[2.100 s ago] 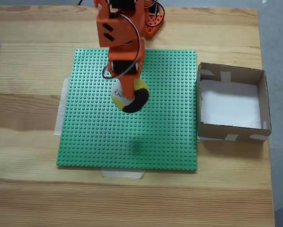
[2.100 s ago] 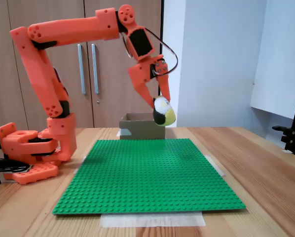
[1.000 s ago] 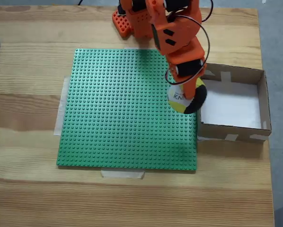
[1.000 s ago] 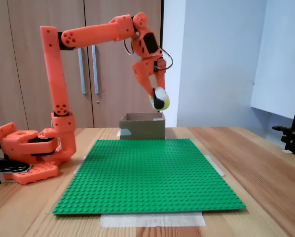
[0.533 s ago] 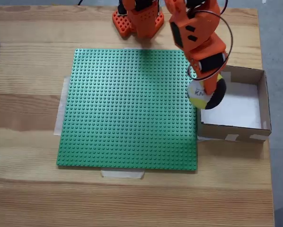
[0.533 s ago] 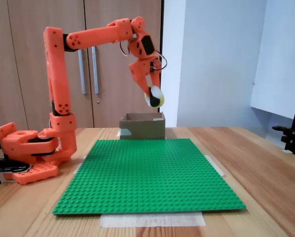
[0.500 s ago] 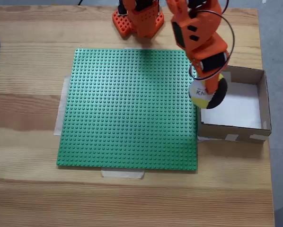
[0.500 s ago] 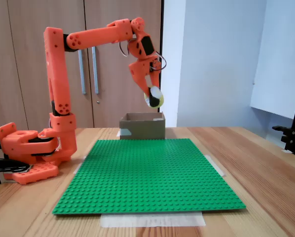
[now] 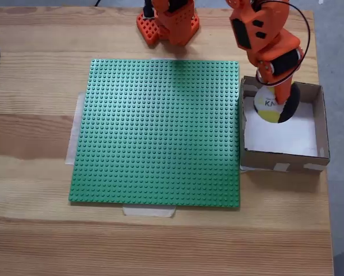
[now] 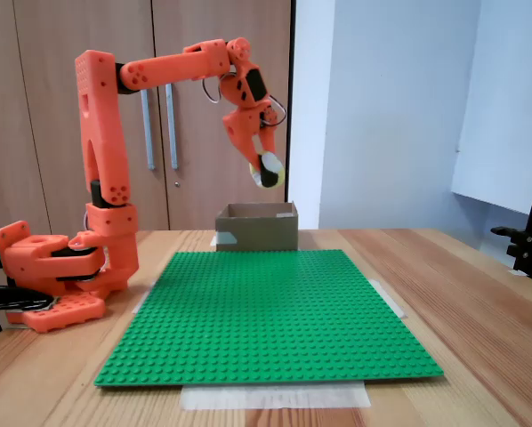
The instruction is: Pick the ball and put it in the box.
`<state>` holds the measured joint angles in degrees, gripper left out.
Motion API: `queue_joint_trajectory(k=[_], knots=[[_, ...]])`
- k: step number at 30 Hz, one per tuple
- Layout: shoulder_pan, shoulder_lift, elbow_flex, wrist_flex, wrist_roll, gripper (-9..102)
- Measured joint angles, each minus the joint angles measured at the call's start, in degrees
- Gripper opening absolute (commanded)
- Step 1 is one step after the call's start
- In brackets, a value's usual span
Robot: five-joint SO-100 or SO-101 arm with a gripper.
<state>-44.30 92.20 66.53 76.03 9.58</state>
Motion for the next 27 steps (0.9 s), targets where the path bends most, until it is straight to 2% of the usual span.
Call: queue_joint_trajectory(k=[5, 27], knots=[[-2.99, 0.0, 2.72, -1.05, 0.53, 3], [-4.04, 0.53, 10.55, -7.03, 2.55, 21]])
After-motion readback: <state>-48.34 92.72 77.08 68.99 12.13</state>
